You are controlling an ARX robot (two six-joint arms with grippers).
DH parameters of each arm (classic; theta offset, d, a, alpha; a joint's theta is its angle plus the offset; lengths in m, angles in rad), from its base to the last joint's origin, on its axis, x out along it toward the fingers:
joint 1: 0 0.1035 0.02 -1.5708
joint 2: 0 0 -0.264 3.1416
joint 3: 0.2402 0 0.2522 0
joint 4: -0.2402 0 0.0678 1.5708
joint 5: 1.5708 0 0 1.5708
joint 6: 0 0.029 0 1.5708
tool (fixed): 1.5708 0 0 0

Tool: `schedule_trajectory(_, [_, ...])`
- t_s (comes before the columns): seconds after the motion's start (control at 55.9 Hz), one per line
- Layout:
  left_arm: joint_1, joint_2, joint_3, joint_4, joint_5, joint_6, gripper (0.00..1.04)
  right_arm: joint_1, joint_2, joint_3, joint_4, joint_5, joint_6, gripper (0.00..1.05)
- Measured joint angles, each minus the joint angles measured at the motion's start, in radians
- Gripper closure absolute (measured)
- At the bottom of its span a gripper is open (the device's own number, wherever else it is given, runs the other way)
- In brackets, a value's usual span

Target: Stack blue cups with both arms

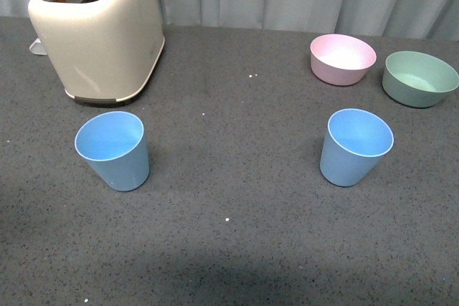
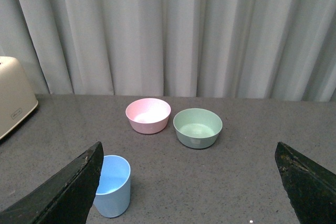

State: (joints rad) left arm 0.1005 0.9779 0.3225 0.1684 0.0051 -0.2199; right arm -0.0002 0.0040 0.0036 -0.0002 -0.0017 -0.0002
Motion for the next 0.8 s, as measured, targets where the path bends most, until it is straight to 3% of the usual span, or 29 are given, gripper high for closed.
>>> schedule_trajectory(0.34, [-0.101, 0.475, 0.258, -0.034, 0.092, -0.045, 0.07, 0.000, 0.000, 0.000, 0.000, 0.000, 0.000, 0.10])
schedule_trajectory(0.805, [-0.194, 0.757, 0.431, -0.108, 0.080, -0.106, 0.07, 0.000, 0.000, 0.000, 0.000, 0.000, 0.000, 0.10])
